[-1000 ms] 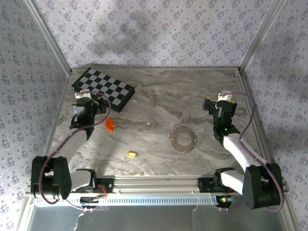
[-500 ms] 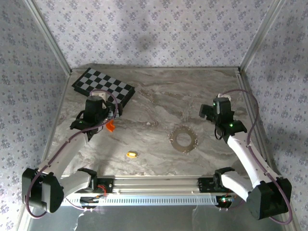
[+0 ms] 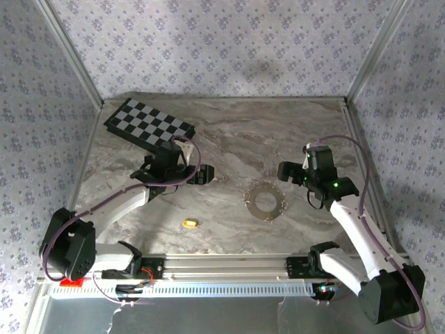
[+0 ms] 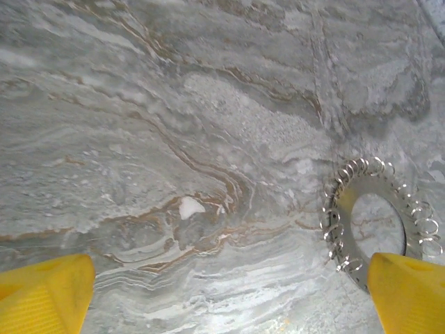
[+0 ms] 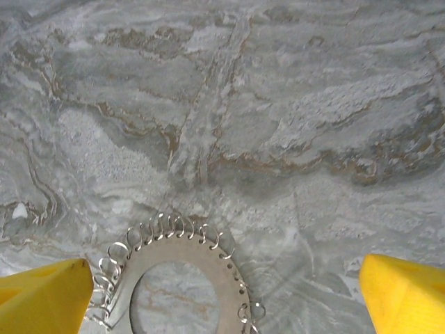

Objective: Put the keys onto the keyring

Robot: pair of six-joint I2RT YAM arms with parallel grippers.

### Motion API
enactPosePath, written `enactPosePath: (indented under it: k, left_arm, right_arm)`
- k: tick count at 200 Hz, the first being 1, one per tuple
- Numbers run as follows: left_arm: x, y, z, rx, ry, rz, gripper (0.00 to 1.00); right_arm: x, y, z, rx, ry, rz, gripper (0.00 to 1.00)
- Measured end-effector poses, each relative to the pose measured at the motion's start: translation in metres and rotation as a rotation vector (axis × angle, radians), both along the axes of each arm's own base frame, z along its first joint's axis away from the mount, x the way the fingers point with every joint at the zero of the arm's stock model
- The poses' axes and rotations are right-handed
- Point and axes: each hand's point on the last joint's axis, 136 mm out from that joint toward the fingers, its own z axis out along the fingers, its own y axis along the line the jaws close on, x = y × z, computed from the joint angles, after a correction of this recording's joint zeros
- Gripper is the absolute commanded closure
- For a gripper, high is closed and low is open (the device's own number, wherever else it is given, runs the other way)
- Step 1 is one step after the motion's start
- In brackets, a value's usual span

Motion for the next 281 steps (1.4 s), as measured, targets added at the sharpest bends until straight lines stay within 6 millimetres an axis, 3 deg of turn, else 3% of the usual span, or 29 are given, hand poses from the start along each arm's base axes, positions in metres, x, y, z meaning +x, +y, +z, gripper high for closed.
enactPosePath:
  k: [43, 85, 128, 183, 233, 281]
  left_arm:
    - [-0.017, -0.032, -0.027, 0.028, 0.049, -0.096, 0.01]
    - [-0.012, -0.048, -0.056, 0.057, 0.113, -0.117, 0.02]
    - [-0.004, -0.074, -0.062, 0.049, 0.120, -0.153, 0.08]
    - [-0.012, -0.104, -0.078, 0.062, 0.150, -0.221, 0.23]
    - [-0.020, -0.127, -0.078, 0.027, 0.138, -0.309, 0.33]
    - [-0.019, -0.147, -0.073, -0.015, 0.117, -0.415, 0.39]
  right_arm:
    - [-0.013, 0.014, -0.023, 0.064, 0.069, 0.044, 0.00]
    - [-0.027, 0.022, -0.034, 0.115, 0.102, 0.053, 0.00]
    - [-0.036, 0.025, -0.025, 0.160, 0.060, 0.048, 0.01]
    - [-0.040, 0.028, -0.033, 0.167, 0.092, 0.053, 0.00]
    - [-0.044, 0.042, -0.044, 0.199, 0.158, 0.110, 0.00]
    - [-0.045, 0.053, -0.040, 0.236, 0.153, 0.163, 0.00]
